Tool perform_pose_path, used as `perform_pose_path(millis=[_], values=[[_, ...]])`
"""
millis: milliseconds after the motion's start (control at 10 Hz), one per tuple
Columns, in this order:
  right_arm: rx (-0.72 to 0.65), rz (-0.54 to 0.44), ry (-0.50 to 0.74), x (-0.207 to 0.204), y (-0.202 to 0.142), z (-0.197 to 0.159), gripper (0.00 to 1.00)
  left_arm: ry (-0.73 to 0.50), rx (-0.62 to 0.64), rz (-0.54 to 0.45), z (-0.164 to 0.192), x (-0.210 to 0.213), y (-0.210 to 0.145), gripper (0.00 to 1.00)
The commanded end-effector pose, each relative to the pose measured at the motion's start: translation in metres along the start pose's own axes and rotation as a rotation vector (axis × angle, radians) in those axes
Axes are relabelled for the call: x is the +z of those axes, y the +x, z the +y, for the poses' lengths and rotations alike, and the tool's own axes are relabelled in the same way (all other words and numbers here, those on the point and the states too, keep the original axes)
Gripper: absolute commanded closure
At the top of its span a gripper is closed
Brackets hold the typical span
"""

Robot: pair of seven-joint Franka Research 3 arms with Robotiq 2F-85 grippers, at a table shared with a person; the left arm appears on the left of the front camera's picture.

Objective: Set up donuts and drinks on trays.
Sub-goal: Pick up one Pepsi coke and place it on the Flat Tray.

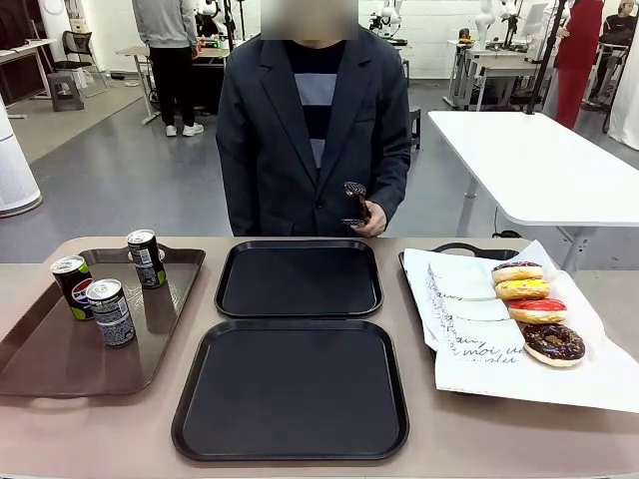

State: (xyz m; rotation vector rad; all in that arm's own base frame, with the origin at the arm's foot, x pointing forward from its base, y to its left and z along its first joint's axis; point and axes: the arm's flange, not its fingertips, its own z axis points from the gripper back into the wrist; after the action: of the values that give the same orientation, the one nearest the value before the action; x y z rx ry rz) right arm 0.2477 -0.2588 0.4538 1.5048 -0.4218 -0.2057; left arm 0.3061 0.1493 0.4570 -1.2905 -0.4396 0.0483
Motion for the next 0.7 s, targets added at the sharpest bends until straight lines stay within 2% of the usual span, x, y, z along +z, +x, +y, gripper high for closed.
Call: perform_pose_path(millis=[0, 300, 400, 500, 600], values=[[-0.004, 0.083, -0.110, 0.008, 0.001, 0.003, 0.00, 0.032, -0.010, -0.009, -0.010, 0.008, -0.001, 0.00], [-0.035, 0.071, -0.165, 0.017, -0.001, 0.000, 0.00, 0.074, -0.013, -0.028, -0.019, 0.020, -0.003, 0.00], [-0.060, 0.012, -0.279, 0.007, 0.002, -0.003, 0.00, 0.089, -0.042, 0.024, -0.026, 0.006, -0.006, 0.00], [-0.040, 0.072, -0.145, 0.013, -0.002, 0.003, 0.00, 0.050, -0.020, -0.042, -0.011, 0.019, 0.000, 0.00], [-0.040, 0.072, -0.145, 0.013, -0.002, 0.003, 0.00, 0.050, -0.020, -0.042, -0.011, 0.019, 0.000, 0.00]])
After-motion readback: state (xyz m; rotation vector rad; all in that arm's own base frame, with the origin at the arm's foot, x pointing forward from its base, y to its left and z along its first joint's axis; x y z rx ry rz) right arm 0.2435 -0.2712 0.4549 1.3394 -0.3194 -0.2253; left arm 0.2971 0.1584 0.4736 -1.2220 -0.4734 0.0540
